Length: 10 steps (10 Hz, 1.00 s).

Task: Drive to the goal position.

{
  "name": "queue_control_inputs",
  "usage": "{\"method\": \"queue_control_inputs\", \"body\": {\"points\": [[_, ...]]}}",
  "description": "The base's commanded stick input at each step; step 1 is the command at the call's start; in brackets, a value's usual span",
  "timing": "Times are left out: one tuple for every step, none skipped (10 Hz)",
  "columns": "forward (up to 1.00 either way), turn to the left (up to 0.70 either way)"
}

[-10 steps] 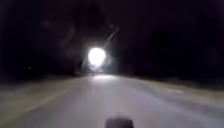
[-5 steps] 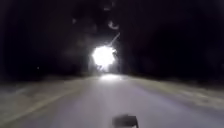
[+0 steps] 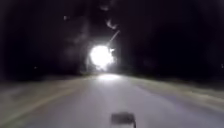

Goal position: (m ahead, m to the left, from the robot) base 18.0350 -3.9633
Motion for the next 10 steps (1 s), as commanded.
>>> {"method": "queue_control_inputs", "body": {"points": [[1.0, 0.0], [1.0, 0.0], [1.0, 0.0], [1.0, 0.0], [1.0, 0.0], [1.0, 0.0], [1.0, 0.0], [1.0, 0.0], [1.0, 0.0], [1.0, 0.0]]}}
